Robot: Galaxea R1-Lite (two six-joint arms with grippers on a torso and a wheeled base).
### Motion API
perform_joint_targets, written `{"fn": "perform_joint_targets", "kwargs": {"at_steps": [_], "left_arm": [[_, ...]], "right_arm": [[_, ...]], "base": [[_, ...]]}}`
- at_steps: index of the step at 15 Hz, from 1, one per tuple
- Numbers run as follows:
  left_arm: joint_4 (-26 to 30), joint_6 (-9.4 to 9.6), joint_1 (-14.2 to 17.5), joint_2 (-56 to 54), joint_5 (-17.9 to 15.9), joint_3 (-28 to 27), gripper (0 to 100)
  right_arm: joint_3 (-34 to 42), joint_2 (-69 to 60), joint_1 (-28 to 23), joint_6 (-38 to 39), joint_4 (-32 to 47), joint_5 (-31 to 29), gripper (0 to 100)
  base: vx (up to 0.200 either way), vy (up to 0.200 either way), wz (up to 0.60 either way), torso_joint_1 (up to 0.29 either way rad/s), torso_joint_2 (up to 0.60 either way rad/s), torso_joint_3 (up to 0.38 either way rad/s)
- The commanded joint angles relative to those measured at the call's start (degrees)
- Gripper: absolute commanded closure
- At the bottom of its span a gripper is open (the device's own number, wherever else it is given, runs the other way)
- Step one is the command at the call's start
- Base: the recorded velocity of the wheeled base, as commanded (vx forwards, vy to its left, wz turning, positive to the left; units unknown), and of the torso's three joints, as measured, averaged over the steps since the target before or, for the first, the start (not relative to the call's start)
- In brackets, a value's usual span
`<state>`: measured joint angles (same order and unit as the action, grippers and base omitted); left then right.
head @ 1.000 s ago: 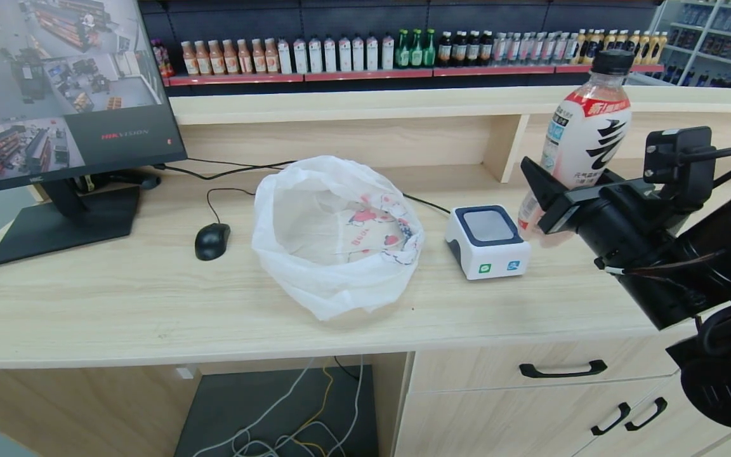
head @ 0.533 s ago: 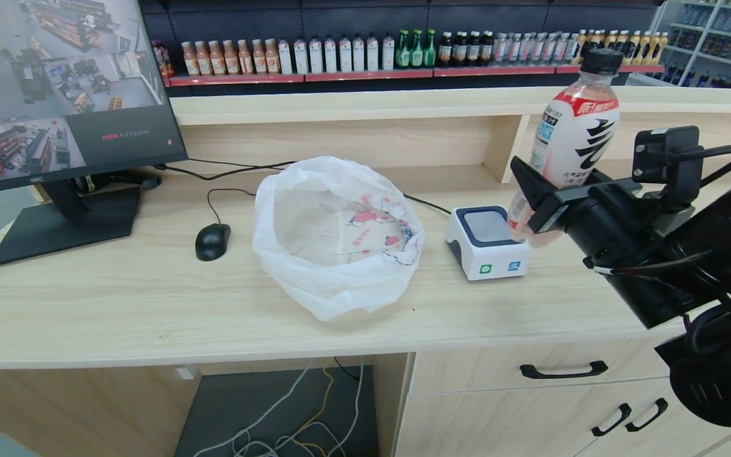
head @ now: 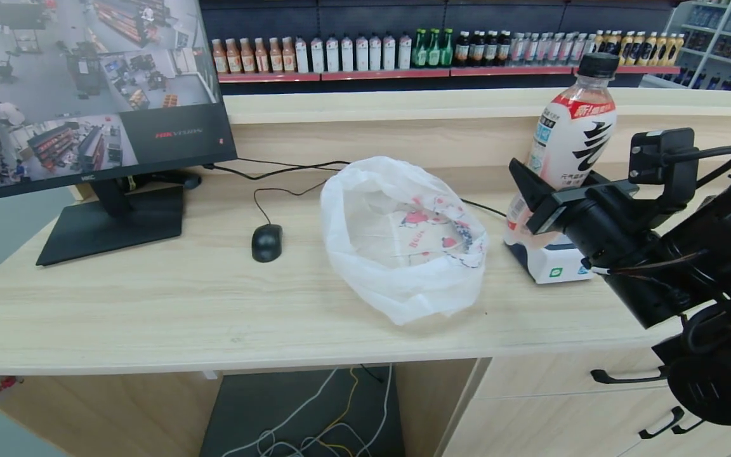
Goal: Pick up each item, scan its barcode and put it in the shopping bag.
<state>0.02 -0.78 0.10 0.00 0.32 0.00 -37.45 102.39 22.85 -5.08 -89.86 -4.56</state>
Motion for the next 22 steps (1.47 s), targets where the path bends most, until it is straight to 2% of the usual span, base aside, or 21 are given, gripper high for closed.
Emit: {"fn": "perform_joint_targets", "kwargs": {"at_steps": [1, 4, 9, 17, 22], "left_arm": [[-0.02, -0.01, -0.01, 0.0, 0.03, 0.0, 0], [-0.02, 0.08, -0.01, 0.0, 0.03, 0.0, 0], [-0.02, 0.16, -0.01, 0.0, 0.03, 0.0, 0], [-0.02, 0.16, -0.01, 0.0, 0.03, 0.0, 0], [-0.02, 0.16, -0.01, 0.0, 0.03, 0.0, 0]], "right_arm": [[-0.17, 0.09, 0.01, -0.01, -0.14, -0.01, 100], [-0.78, -0.08, 0.36, 0.07, -0.14, 0.16, 100], [-4.47, 2.29, 4.4, 0.07, -0.14, 0.16, 100], [-15.37, 12.84, 4.23, 3.15, -0.14, -0.01, 100], [-21.7, 20.75, 3.08, 2.36, -0.14, -0.1, 100]], "base": [[0.0, 0.2, 0.0, 0.002, 0.0, 0.002], [0.0, 0.2, 0.0, 0.007, 0.0, 0.001], [0.0, 0.0, 0.0, 0.0, 0.0, 0.0], [0.0, 0.0, 0.0, 0.0, 0.0, 0.0], [0.0, 0.0, 0.0, 0.0, 0.0, 0.0]]}}
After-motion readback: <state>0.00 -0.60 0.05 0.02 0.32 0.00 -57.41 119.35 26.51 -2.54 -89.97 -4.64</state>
